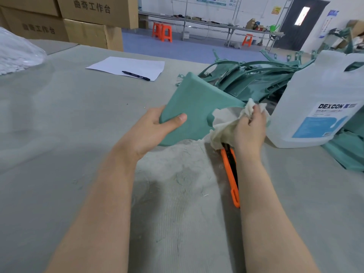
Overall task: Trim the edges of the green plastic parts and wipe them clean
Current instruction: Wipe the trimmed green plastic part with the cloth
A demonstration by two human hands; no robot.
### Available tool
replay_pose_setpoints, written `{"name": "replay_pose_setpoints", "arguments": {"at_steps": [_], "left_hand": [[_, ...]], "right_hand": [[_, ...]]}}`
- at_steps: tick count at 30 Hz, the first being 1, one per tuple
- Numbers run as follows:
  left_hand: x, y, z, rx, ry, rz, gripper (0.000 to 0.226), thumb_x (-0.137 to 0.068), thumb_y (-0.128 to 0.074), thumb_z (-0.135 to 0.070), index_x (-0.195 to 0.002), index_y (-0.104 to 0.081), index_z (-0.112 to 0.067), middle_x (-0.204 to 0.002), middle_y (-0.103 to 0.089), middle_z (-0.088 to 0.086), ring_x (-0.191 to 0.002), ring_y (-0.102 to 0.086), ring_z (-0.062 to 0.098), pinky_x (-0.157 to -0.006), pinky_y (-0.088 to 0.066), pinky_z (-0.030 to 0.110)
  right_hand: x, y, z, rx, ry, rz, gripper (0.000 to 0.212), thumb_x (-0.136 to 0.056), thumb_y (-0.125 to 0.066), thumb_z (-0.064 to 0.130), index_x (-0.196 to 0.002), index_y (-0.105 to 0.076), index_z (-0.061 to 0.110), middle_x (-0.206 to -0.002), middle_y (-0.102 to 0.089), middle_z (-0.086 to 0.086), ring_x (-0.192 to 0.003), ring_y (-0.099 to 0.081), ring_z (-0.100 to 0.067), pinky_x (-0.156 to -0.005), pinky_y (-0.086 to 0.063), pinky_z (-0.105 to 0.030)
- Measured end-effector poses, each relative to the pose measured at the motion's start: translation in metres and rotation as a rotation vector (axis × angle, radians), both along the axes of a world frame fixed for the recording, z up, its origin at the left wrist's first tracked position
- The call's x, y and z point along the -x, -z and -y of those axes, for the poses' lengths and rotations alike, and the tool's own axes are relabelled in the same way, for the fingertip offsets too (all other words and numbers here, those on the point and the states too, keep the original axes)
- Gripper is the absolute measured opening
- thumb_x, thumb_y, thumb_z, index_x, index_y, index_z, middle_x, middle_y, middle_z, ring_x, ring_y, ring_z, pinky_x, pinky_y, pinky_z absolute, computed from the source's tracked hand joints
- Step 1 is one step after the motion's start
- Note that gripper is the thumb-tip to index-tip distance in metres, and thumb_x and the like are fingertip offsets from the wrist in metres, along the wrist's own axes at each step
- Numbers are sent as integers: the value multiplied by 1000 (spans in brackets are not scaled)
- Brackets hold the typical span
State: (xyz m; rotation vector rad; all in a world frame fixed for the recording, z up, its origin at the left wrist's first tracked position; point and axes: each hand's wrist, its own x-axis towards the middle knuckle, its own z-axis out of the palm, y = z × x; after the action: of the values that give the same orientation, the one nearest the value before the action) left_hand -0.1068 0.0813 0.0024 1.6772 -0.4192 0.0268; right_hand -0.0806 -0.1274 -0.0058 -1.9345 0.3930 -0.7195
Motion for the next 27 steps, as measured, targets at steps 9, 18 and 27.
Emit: {"name": "replay_pose_setpoints", "arguments": {"at_steps": [9,18,27], "left_hand": [[-1,-3,8,-68,-167,7,13,-96,-57,-31,-90,-68,-29,-89,-74,-8,-87,-70,14,-83,-54,38],[1,-8,7,-13,-279,0,12,-96,-57,-27,-94,-69,-25,-95,-73,-4,-95,-69,19,-91,-52,45],[11,-15,22,-119,-183,-11,14,-96,-56,-27,-96,-69,-21,-101,-73,8,-95,-69,22,-80,-53,32]], "right_hand": [[14,2,-58,123,-286,83,54,-90,-39,-4,-140,-51,11,-150,-44,-4,-140,-37,-17,-108,-23,-15],[20,4,-64,450,-327,90,63,-86,-41,-7,-143,-48,19,-153,-41,1,-120,-41,-29,-99,-25,-21],[6,1,-38,357,-218,-113,47,-107,-26,25,-153,-28,22,-162,-20,2,-144,-27,-24,-114,-22,-33]]}}
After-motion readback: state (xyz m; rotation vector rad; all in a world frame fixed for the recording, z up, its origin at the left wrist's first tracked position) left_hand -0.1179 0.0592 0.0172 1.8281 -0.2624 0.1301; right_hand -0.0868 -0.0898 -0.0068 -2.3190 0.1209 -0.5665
